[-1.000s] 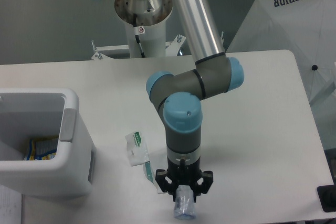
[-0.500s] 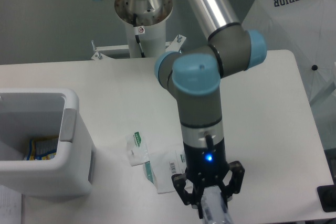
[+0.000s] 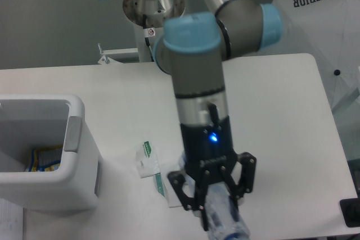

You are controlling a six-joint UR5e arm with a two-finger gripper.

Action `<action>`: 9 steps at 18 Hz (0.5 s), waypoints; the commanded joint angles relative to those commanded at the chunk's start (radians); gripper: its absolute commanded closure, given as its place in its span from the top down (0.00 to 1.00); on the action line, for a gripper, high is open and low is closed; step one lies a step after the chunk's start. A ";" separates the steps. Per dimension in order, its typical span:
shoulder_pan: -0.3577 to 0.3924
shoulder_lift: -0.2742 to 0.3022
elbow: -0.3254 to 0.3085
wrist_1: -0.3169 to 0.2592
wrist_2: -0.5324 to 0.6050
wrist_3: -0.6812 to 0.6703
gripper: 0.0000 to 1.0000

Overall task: Place the trash in the trash can
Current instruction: 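Lift the bottle and carry it over the white trash bin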

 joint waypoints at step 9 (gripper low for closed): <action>-0.184 0.054 -0.012 0.000 0.006 0.002 0.55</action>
